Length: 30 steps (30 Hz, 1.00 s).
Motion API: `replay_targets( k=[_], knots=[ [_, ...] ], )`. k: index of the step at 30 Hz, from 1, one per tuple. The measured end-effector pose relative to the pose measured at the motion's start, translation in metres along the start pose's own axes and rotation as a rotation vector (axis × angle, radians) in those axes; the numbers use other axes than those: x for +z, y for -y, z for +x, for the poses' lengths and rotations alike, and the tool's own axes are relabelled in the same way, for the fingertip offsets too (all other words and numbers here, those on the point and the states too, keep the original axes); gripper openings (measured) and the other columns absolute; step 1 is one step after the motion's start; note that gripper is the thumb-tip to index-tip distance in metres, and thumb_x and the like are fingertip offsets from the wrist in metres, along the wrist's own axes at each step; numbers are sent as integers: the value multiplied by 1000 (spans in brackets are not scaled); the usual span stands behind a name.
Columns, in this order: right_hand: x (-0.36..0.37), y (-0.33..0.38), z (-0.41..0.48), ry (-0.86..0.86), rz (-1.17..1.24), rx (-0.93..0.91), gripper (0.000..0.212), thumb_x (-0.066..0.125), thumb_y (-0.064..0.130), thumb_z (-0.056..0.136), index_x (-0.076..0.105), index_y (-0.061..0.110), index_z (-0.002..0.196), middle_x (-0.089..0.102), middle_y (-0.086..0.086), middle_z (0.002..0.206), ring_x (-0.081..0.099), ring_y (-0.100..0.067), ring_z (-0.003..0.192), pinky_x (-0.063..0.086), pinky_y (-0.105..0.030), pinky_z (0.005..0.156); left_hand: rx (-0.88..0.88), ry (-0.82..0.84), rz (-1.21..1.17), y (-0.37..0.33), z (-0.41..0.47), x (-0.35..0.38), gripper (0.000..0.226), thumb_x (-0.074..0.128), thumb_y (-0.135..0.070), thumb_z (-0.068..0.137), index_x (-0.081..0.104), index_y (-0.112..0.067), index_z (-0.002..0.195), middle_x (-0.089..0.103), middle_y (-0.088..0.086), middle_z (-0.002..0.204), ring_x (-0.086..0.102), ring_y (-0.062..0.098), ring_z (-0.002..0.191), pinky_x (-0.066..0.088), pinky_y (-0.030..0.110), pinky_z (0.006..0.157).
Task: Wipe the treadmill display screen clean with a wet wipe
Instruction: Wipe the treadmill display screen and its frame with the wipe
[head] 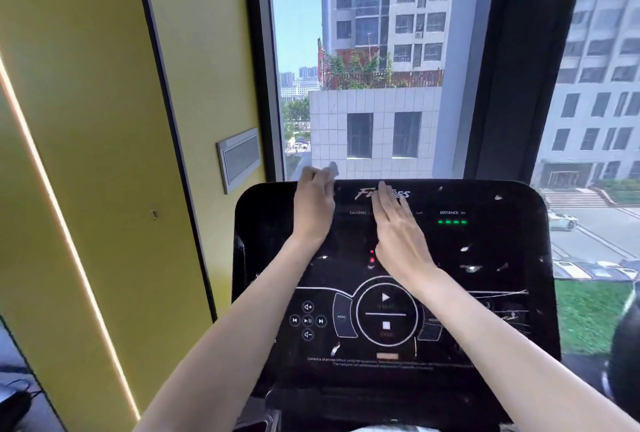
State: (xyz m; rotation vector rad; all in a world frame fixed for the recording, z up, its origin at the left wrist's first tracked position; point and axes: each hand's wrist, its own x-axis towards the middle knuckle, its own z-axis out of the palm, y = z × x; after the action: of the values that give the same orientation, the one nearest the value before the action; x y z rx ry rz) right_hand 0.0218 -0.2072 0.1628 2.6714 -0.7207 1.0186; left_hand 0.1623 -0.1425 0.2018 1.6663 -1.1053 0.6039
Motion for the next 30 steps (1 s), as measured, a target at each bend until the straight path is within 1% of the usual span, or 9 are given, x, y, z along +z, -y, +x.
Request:
replay_targets(
  k=[2,5,8,13,18,23,26,28,30],
  knots=[
    [0,-3,-1,18,-18,-9,88,52,-14,68,13,-2,146,9,-18,155,5,-27,144,3,-36,117,116,92,-12,-2,1,4,17,50,-7,94,65,-1,102,45,4,85,47,15,67,38,18,68],
    [3,-5,-3,19,7,-30,88,49,-16,69,10,-1,146,5,-16,155,1,-26,144,2,-36,117,-92,-51,-101,9,6,-4,21,49,-11,96,64,1,100,47,3,88,45,8,67,35,11,68],
    [6,-6,-3,15,18,-22,89,53,-18,67,14,-2,146,9,-16,155,6,-27,144,5,-38,117,-216,-200,-79,8,-2,0,22,48,-10,95,62,2,105,48,6,94,50,17,78,35,14,70],
    [5,-12,-3,20,2,-58,87,59,-18,62,25,-6,142,23,-21,151,19,-31,141,13,-42,115,181,96,-14,-13,-6,14,19,53,-7,93,64,1,106,48,5,87,50,17,73,36,14,70],
    [2,-17,-4,42,-51,-129,81,58,-13,69,23,-7,142,20,-24,151,19,-34,140,13,-44,115,-296,-297,-46,-2,-1,8,18,48,-10,95,62,2,95,47,5,93,48,16,77,43,23,73],
    [-5,-25,-3,31,-79,-210,72,48,-8,82,12,-7,144,7,-23,153,7,-33,143,6,-43,117,129,16,37,-20,-9,27,16,55,-6,92,65,1,102,49,3,88,48,13,73,37,11,69],
    [-9,-28,-4,36,-66,-235,67,31,-8,83,5,-6,145,-1,-22,154,0,-32,143,0,-42,117,-121,-176,12,-8,1,15,15,51,-8,93,63,2,93,50,7,89,48,15,74,42,22,70],
    [-7,-27,-5,32,-66,-242,68,26,-6,80,6,-7,145,1,-23,154,1,-34,143,0,-42,117,-305,-321,18,-9,0,15,18,48,-9,95,62,2,93,52,13,94,46,16,75,36,17,68],
    [-2,-26,-3,20,-59,-237,68,35,-7,80,12,-8,144,6,-24,153,7,-35,143,3,-43,117,-167,-207,82,-26,-7,26,16,49,-7,94,62,3,95,53,15,95,49,20,77,31,14,68]
  ],
)
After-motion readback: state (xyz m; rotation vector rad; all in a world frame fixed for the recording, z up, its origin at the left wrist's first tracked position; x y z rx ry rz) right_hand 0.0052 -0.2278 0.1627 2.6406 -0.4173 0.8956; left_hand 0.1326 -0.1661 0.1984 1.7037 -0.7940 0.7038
